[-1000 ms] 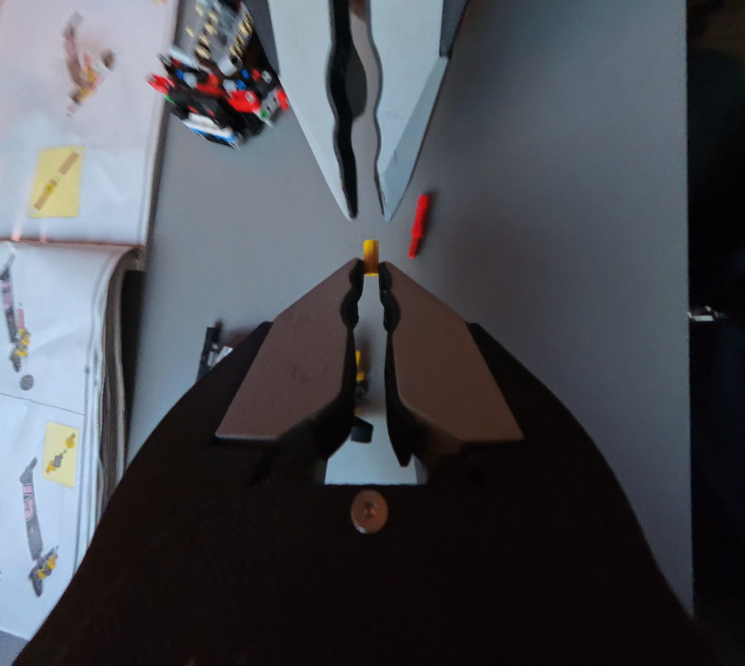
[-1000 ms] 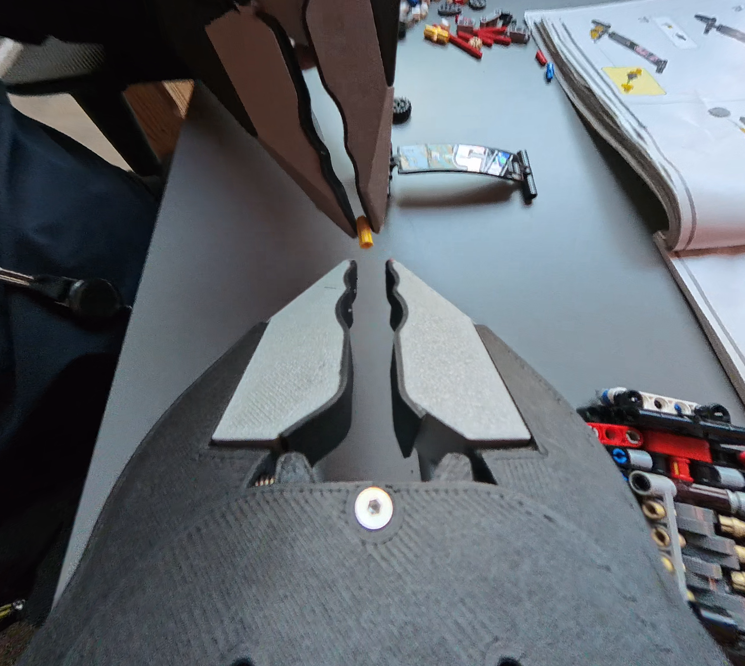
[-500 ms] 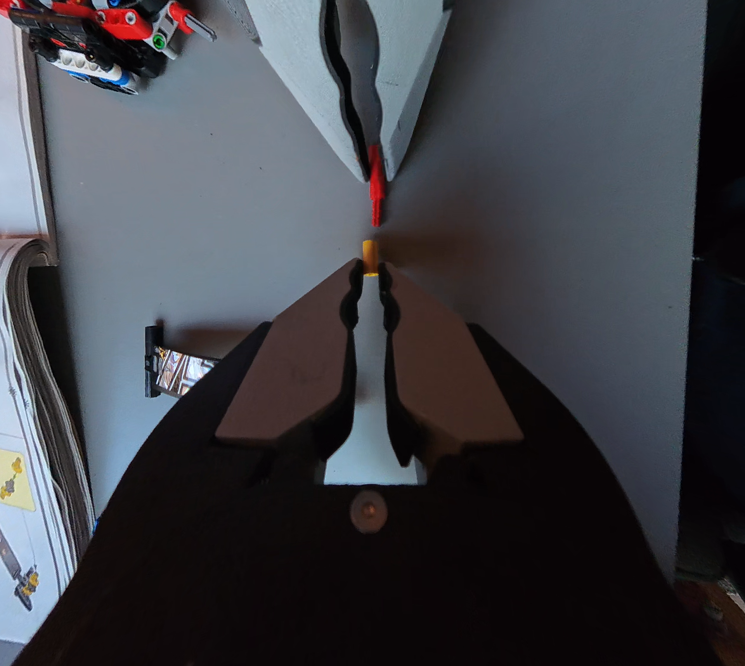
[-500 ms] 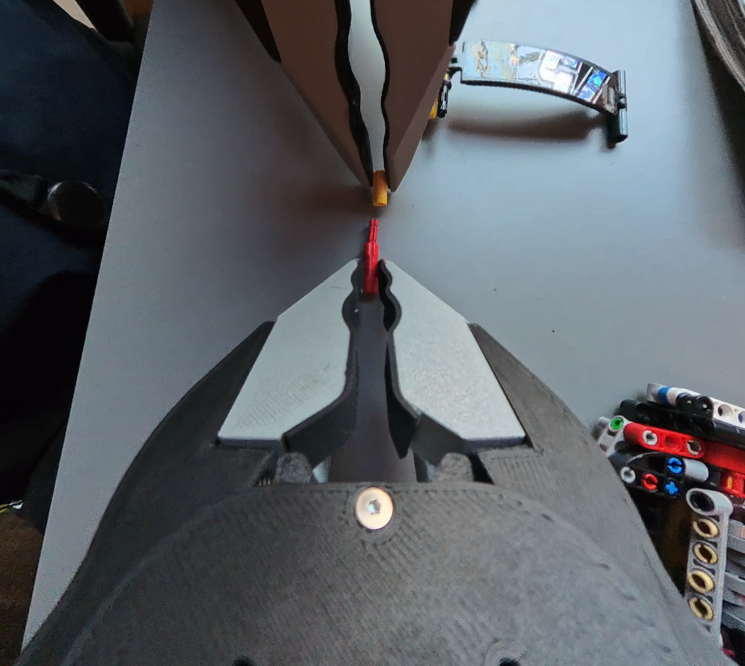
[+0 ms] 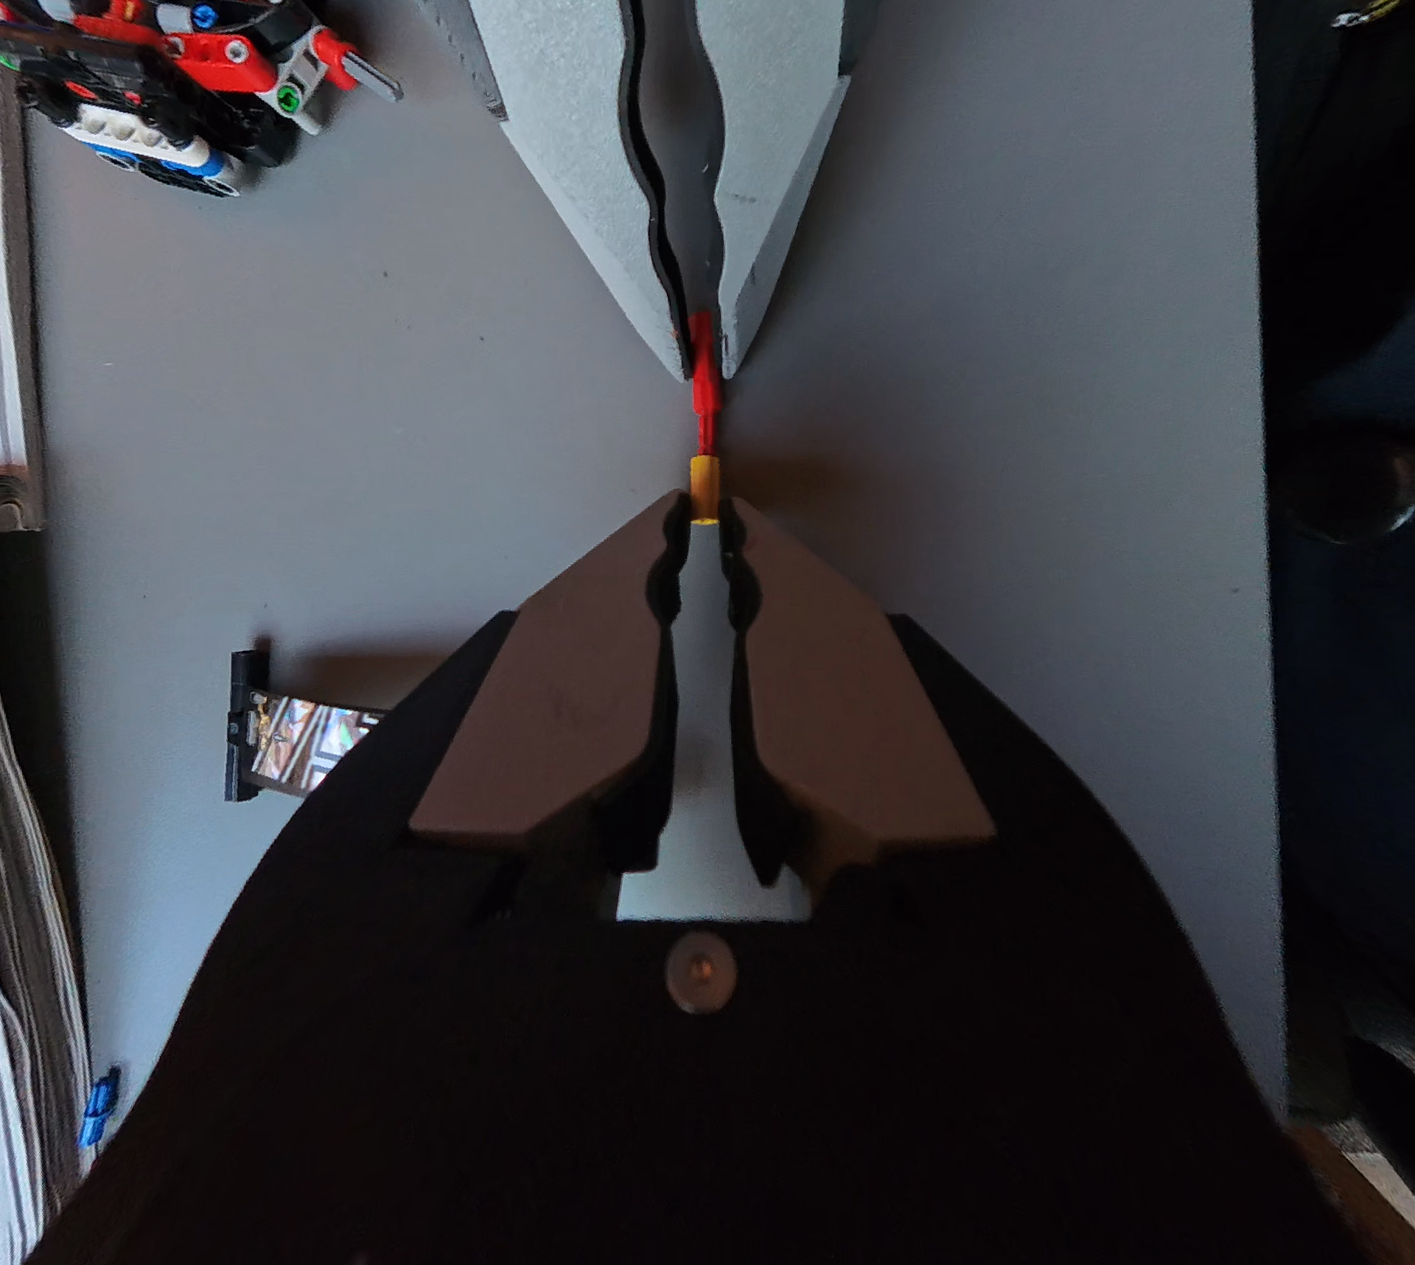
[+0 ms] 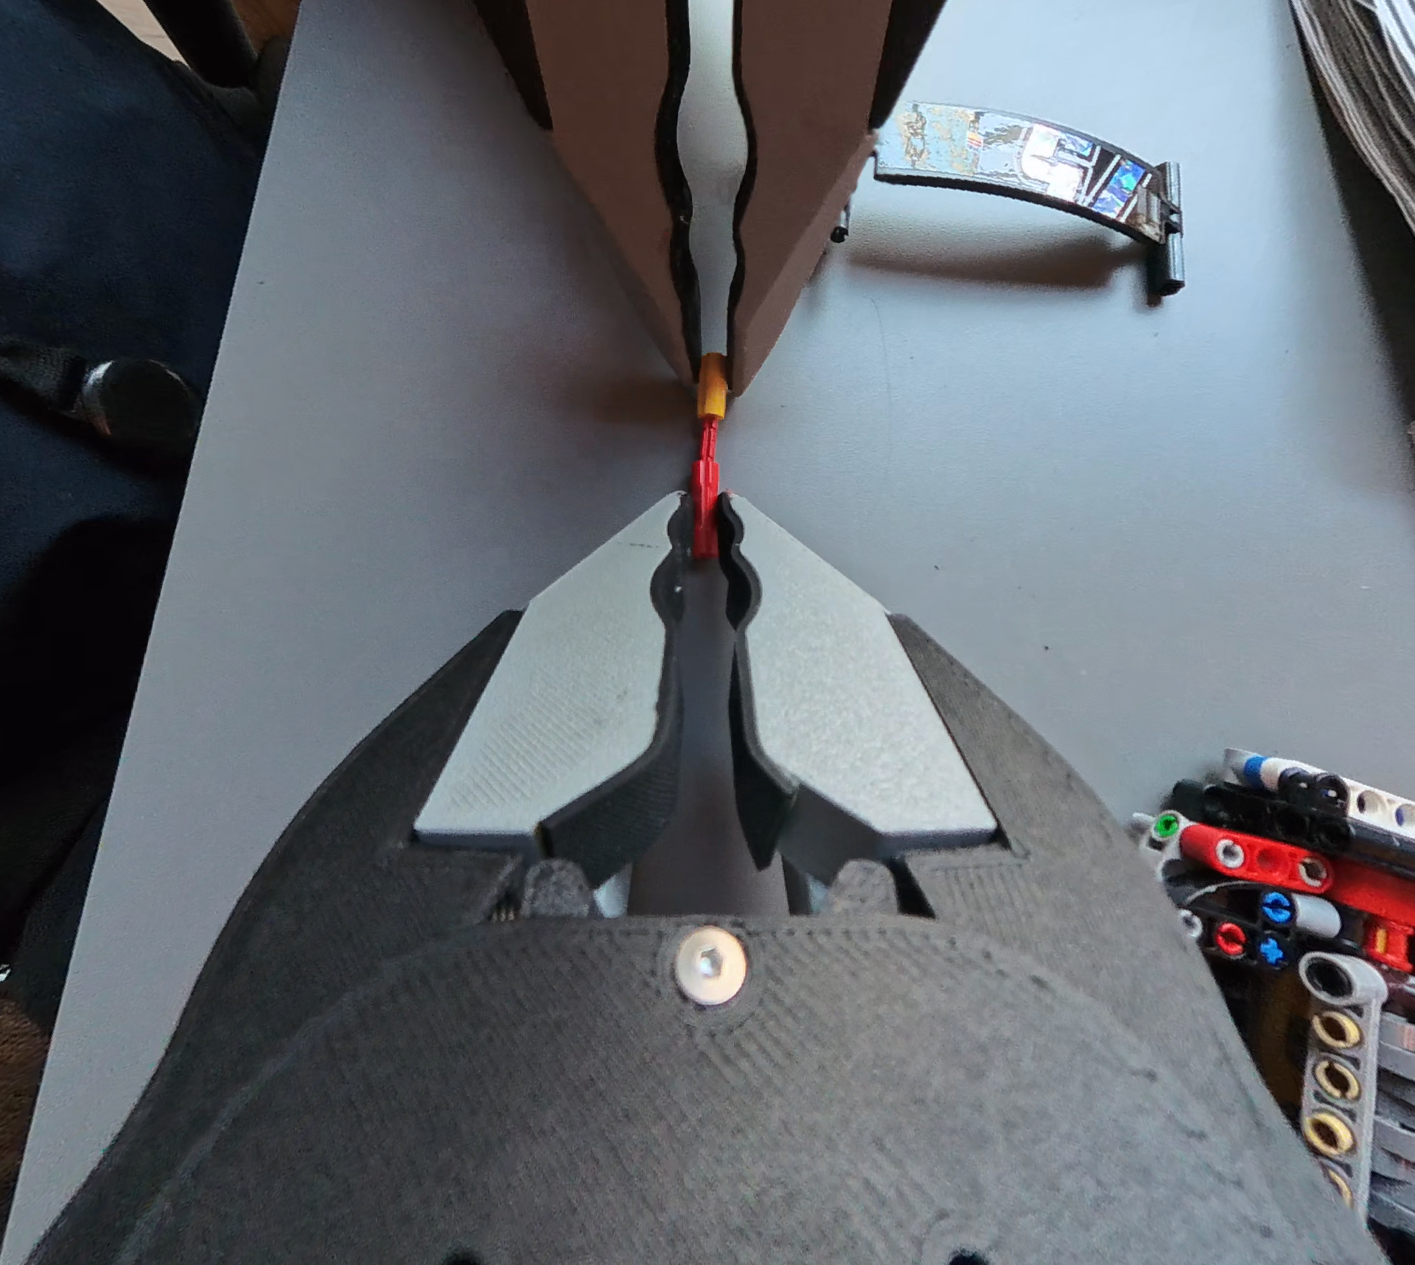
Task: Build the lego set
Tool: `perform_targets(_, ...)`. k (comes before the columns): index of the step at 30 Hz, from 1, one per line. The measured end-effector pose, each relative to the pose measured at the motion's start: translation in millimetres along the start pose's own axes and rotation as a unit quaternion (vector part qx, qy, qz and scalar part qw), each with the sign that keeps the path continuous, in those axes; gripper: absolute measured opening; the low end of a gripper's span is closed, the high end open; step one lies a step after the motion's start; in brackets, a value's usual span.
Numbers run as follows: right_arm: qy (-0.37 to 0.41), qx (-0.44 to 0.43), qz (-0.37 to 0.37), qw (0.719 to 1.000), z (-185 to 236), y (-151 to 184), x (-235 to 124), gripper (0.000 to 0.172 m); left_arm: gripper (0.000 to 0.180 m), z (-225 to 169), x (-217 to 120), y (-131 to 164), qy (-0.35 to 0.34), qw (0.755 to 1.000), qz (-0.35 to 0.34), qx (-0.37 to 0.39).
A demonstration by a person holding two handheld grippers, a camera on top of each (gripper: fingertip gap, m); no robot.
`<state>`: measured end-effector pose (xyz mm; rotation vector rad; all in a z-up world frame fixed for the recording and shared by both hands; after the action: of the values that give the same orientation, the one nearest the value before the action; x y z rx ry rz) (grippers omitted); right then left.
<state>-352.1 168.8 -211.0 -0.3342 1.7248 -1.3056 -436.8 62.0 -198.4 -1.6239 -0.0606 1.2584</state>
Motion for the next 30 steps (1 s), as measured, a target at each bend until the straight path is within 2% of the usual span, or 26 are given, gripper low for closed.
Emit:
perform_targets(3,-0.004,0.007,-0.009,1.000,0,-1,-3,0.004,0.004,6,-1,6,-0.021,0.999,-0.030,0.016)
perform_targets(8,0.012,0.009,-0.042,0.999,-3,-8,-14,0.003,0.005,9,-3,14,-0.006,0.997,-0.077,0.006)
perform_targets(13,0.022,0.025,-0.019,0.999,-7,-3,-12,0.003,0.004,8,-1,15,0.007,0.995,-0.099,0.016)
perform_targets(25,0.012,0.036,-0.002,0.999,-5,-1,-6,0.003,0.005,7,0,14,0.007,0.995,-0.101,0.017)
perform_targets(30,0.012,0.034,0.001,0.999,-5,-1,-5,0.004,0.005,8,0,14,0.017,0.995,-0.098,-0.008)
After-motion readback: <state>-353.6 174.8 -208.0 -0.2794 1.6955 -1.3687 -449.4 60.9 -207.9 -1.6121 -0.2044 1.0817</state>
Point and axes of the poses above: each gripper's, where its closed fingertips meet, x out along the fingers, y out of its underside, z = x × y across the jaws, the point moved 9 cm from there along -x, back along the fingers, and after that the axes turned 14 degrees about -z, right-handed, at the moved point
